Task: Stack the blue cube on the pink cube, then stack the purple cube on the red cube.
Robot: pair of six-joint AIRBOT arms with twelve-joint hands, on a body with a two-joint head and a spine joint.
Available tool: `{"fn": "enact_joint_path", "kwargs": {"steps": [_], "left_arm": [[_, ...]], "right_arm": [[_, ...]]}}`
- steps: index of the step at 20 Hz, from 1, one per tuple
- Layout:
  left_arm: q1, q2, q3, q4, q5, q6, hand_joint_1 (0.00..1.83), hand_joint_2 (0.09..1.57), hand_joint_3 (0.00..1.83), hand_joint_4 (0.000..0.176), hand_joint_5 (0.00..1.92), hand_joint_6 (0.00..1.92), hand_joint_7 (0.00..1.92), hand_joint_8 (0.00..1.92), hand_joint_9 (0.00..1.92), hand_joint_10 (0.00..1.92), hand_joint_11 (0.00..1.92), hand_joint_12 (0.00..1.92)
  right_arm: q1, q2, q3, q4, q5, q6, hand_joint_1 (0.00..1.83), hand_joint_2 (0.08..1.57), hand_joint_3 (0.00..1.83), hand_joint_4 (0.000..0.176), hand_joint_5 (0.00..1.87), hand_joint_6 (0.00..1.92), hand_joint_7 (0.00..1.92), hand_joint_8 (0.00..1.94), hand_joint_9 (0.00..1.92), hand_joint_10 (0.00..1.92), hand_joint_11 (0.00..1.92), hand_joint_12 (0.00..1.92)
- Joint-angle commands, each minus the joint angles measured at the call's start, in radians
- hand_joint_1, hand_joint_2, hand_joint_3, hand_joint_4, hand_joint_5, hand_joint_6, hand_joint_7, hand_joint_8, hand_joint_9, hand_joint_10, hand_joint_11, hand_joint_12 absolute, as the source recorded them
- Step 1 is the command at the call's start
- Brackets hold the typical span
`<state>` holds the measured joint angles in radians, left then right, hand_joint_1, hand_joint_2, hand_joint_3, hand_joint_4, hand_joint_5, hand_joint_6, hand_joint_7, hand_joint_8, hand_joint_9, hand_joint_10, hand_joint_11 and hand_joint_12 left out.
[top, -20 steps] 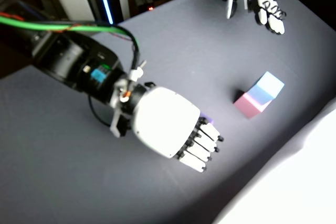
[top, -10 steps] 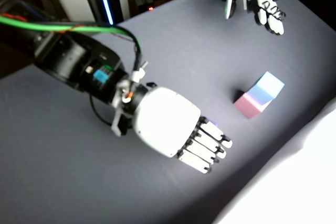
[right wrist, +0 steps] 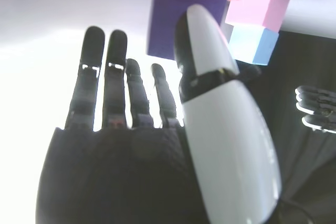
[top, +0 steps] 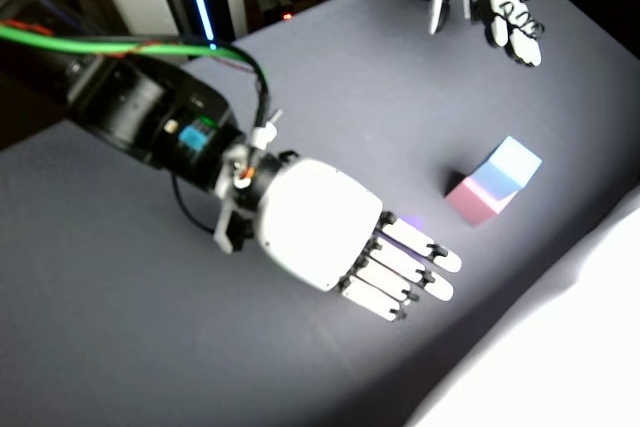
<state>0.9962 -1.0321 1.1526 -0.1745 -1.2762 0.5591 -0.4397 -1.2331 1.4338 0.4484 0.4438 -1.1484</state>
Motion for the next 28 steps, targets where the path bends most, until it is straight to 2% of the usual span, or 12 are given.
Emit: {"fn": "enact_joint_path", "kwargs": {"steps": [1, 4, 6, 8, 9, 14, 16, 19, 21, 23, 26, 28], "left_arm": [[-0.002, -0.002, 0.000, -0.007, -0.133, -0.005, 0.54, 1.35, 0.00, 0.129, 0.00, 0.00, 0.00, 0.00, 0.00, 0.00, 0.00, 0.00], [0.000, -0.002, -0.002, -0.008, -0.135, -0.005, 0.56, 1.35, 0.00, 0.123, 0.00, 0.00, 0.00, 0.00, 0.00, 0.00, 0.00, 0.00], [0.003, 0.000, -0.004, -0.011, -0.136, -0.005, 0.55, 1.35, 0.00, 0.126, 0.00, 0.00, 0.00, 0.00, 0.00, 0.00, 0.00, 0.00], [0.009, 0.002, -0.008, -0.015, -0.140, -0.005, 0.56, 1.35, 0.00, 0.123, 0.00, 0.00, 0.00, 0.00, 0.00, 0.00, 0.00, 0.00], [0.011, 0.004, -0.010, -0.017, -0.144, -0.005, 0.59, 1.35, 0.00, 0.125, 0.00, 0.00, 0.00, 0.00, 0.00, 0.00, 0.00, 0.00], [0.029, 0.016, -0.024, -0.035, -0.174, -0.003, 0.62, 1.34, 0.00, 0.125, 0.00, 0.00, 0.00, 0.00, 0.00, 0.00, 0.00, 0.00], [0.040, 0.025, -0.035, -0.044, -0.195, 0.002, 0.59, 1.33, 0.00, 0.139, 0.00, 0.00, 0.00, 0.00, 0.00, 0.00, 0.00, 0.00], [0.046, 0.034, -0.046, -0.049, -0.227, 0.005, 0.55, 1.32, 0.00, 0.117, 0.00, 0.00, 0.00, 0.00, 0.00, 0.00, 0.00, 0.00], [0.047, 0.039, -0.051, -0.053, -0.245, 0.008, 0.50, 1.31, 0.00, 0.132, 0.00, 0.00, 0.00, 0.00, 0.00, 0.00, 0.00, 0.00], [0.049, 0.051, -0.060, -0.057, -0.274, 0.015, 0.49, 1.30, 0.00, 0.146, 0.00, 0.00, 0.00, 0.00, 0.00, 0.00, 0.00, 0.00], [0.056, 0.083, -0.081, -0.068, -0.333, 0.040, 0.41, 1.31, 0.00, 0.094, 0.00, 0.00, 0.00, 0.00, 0.00, 0.00, 0.00, 0.00], [0.057, 0.102, -0.090, -0.070, -0.378, 0.051, 0.49, 1.29, 0.00, 0.096, 0.00, 0.00, 0.00, 0.00, 0.00, 0.00, 0.00, 0.00]], "right_arm": [[0.007, 0.010, 0.001, -0.010, 0.117, 0.002, 1.17, 1.19, 0.00, 0.089, 0.00, 0.00, 0.00, 0.00, 0.00, 0.51, 0.00, 0.93], [0.005, 0.023, -0.008, -0.010, 0.117, 0.002, 1.14, 1.19, 0.00, 0.083, 0.00, 0.00, 0.00, 0.00, 0.00, 0.54, 0.00, 0.48], [-0.003, 0.039, -0.025, -0.009, 0.129, 0.002, 1.03, 1.17, 0.00, 0.112, 0.00, 0.00, 0.00, 0.00, 0.00, 0.02, 0.00, 0.02], [-0.019, 0.063, -0.052, -0.009, 0.148, 0.002, 1.00, 1.17, 0.00, 0.108, 0.00, 0.00, 0.00, 0.00, 0.00, 0.00, 0.01, 0.01], [-0.038, 0.082, -0.078, -0.009, 0.179, 0.002, 0.96, 1.13, 0.00, 0.135, 0.00, 0.00, 0.00, 0.00, 0.00, 0.00, 0.00, 0.00], [-0.183, 0.217, -0.285, -0.054, 0.437, 0.004, 0.74, 1.12, 0.00, 0.130, 0.00, 0.00, 0.00, 0.00, 0.00, 0.00, 0.00, 0.00], [-0.236, 0.281, -0.357, -0.089, 0.545, 0.017, 0.56, 1.15, 0.01, 0.101, 0.00, 0.00, 0.00, 0.00, 0.00, 0.00, 0.00, 0.00], [-0.355, 0.379, -0.470, -0.108, 0.744, 0.027, 0.32, 1.23, 0.04, 0.123, 0.00, 0.00, 0.00, 0.00, 0.00, 0.00, 0.00, 0.00], [-0.425, 0.422, -0.517, -0.107, 0.859, 0.039, 0.21, 1.26, 0.04, 0.152, 0.00, 0.00, 0.00, 0.00, 0.00, 0.00, 0.00, 0.00], [-0.494, 0.464, -0.560, -0.103, 0.970, 0.059, 0.25, 1.29, 0.03, 0.142, 0.00, 0.00, 0.00, 0.00, 0.00, 0.00, 0.00, 0.00], [-0.555, 0.508, -0.596, -0.102, 1.091, 0.065, 0.35, 1.30, 0.02, 0.091, 0.00, 0.00, 0.00, 0.00, 0.00, 0.00, 0.00, 0.00], [-0.589, 0.532, -0.614, -0.108, 1.170, 0.065, 0.42, 1.32, 0.02, 0.081, 0.00, 0.00, 0.00, 0.00, 0.00, 0.00, 0.00, 0.00]]}}
